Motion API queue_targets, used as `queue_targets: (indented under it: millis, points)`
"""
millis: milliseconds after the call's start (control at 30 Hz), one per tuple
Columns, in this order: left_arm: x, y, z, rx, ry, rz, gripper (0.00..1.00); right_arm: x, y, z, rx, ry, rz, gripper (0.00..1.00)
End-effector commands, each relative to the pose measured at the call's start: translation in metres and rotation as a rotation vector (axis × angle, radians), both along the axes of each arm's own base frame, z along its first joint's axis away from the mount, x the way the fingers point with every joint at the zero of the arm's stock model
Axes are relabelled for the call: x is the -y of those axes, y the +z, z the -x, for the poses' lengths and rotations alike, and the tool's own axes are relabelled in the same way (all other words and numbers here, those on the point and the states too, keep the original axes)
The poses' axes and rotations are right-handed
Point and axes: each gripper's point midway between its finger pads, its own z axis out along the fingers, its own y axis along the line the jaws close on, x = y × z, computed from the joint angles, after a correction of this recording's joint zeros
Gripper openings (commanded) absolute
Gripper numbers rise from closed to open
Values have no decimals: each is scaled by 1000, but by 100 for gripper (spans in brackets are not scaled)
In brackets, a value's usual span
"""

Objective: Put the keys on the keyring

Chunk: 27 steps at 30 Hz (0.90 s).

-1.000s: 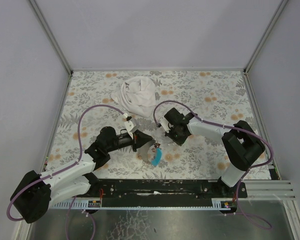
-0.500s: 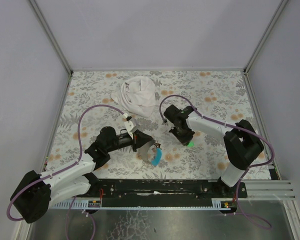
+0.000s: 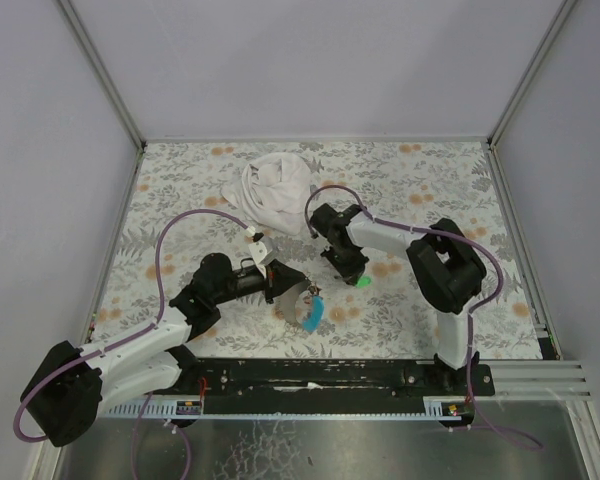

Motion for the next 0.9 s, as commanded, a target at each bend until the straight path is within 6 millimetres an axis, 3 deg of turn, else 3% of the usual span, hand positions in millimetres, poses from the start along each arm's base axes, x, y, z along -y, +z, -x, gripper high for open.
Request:
queue_targets:
  millis: [0,100,233,400,433,600,867]
  points:
    - [1,10,0,34,-2,25,0,-28,3,-20,51,-28,-82,11]
    - [1,10,0,33,-1,24,0,-33,7,-25,87,-35,-114,23]
    - [1,12,0,37,-1,29,0,-41,31,-27,177,-30,-233,36]
    - [1,11,0,35,-3,29,0,-32,45,-20,287,-30,-323,48]
    - [2,11,-1,34,-3,29,0,-34,52,-22,321,-30,-353,48]
    - [2,9,-1,30,-5,26,0,-37,46,-14,403,19,-484,48]
    - [1,10,0,35,-6,28,0,-37,44,-24,593,58,-601,39]
